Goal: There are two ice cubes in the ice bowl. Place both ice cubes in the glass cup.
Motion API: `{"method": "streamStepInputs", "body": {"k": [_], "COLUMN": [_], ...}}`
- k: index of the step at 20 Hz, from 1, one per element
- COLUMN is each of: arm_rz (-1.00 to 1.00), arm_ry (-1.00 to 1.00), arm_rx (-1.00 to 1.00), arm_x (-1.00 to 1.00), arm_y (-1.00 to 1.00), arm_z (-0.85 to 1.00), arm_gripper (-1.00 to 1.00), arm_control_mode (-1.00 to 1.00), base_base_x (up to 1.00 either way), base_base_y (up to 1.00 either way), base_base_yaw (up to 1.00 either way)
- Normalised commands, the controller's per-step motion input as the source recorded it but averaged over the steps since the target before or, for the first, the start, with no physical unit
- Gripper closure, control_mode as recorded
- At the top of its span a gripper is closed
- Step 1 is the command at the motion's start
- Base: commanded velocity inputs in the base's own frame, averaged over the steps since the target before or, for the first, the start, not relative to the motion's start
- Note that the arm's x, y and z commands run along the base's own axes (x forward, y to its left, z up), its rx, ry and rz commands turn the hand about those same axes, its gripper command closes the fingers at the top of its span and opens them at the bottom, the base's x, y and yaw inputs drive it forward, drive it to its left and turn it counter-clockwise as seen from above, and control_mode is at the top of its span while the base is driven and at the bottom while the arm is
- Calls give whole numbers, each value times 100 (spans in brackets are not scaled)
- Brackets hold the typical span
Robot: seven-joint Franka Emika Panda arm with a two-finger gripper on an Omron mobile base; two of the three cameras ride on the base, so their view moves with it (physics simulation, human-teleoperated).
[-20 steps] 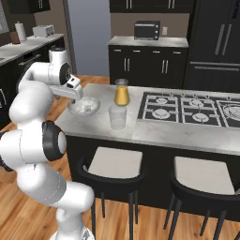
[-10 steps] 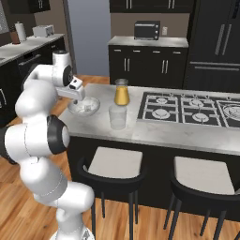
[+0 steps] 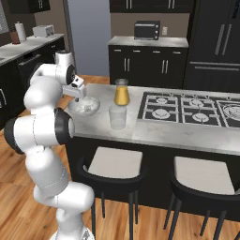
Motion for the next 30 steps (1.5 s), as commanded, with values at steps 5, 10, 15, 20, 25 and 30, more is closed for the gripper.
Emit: {"method": "streamStepInputs", "body": {"k": [5,10,15,20,25,30], "arm_rz": [0,0,0,0,0,0], "arm_ry": [3,4,-3,-7,-1,0], "arm_rx": [0,-6,-2,0,0,0], "arm_x": [45,54,9,0,10,56], "arm_y": [2,0,0,0,-1,4], "arm_z": [-27,-32,-6,0,-3,-12], "arm_gripper": [-100,-100,-100,-100,-100,-100], "arm_control_mode": [-100,-100,-100,-100,-100,-100], "base_base_x": [0,0,0,0,0,0], "base_base_y": [0,0,0,0,0,0], "base_base_yaw": [0,0,0,0,0,0]}}
